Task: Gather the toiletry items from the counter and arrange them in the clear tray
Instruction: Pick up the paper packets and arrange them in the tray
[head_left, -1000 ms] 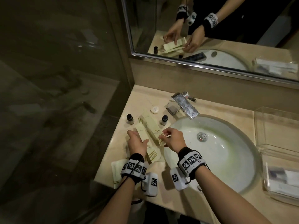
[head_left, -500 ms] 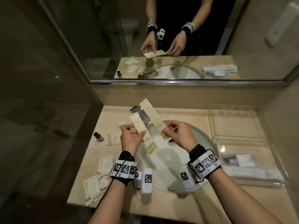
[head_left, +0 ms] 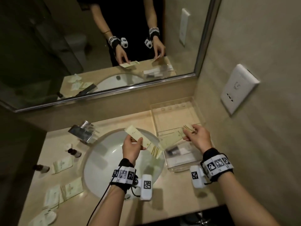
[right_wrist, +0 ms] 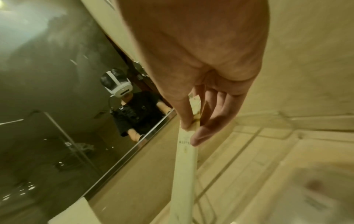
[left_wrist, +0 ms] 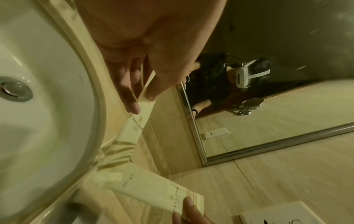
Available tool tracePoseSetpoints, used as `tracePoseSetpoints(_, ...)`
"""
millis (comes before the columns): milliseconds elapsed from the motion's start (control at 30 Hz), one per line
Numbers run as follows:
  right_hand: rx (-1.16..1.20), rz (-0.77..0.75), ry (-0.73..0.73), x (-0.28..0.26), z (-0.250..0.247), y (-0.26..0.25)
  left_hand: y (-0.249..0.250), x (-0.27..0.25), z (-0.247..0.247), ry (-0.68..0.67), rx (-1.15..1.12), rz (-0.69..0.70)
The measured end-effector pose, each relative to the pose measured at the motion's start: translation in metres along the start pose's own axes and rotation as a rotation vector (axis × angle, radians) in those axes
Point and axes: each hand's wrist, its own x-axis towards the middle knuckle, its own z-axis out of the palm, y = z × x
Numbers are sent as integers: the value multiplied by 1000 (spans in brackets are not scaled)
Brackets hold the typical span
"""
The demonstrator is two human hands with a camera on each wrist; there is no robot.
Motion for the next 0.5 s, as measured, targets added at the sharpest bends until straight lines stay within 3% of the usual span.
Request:
tracePoseSetpoints(200,51,240,106,36,-15,51,-9,-3,18,-28,13,-30)
tracePoseSetpoints(500,7,398,104,83,1,88,-27,15,20,-59,-46,-123)
